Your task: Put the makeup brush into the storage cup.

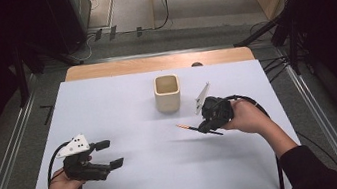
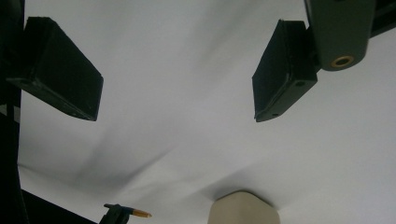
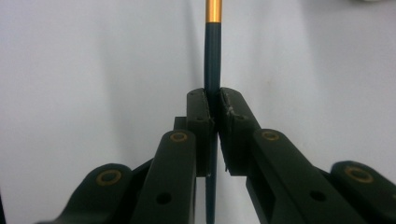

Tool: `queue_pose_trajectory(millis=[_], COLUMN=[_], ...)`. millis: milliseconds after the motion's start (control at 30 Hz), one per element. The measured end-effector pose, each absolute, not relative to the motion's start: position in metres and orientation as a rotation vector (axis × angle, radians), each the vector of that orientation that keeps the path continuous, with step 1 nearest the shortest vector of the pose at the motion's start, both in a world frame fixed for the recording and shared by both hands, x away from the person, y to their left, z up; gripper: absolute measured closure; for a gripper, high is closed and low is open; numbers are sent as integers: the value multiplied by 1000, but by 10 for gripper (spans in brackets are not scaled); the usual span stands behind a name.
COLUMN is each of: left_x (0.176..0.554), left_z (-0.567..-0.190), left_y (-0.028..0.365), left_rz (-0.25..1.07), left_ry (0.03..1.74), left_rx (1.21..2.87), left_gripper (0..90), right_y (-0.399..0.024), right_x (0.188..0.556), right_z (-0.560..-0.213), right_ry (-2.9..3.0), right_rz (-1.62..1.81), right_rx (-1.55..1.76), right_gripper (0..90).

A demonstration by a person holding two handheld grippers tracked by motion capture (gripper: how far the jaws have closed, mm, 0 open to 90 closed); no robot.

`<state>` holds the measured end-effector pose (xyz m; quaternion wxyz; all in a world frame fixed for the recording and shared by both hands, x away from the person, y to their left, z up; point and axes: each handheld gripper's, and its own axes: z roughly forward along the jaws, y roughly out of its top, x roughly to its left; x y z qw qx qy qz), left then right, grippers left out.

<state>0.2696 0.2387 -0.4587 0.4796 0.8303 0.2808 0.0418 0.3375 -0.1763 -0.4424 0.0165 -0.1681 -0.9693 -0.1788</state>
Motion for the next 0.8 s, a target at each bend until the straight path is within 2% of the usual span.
queue_pose_trajectory(millis=[700, 800], left_x=[271, 271], left_z=[-455, -454], left_y=[236, 233], left_rz=[4, 0], left_ry=[742, 747], left_rx=[1997, 1994], left_gripper=[167, 142], right_y=[-194, -196], right_x=[317, 313], right_z=[-442, -442], right_ry=[-2813, -2783], right_rz=[-819, -859], right_rx=[-896, -943], right_gripper=[844, 844])
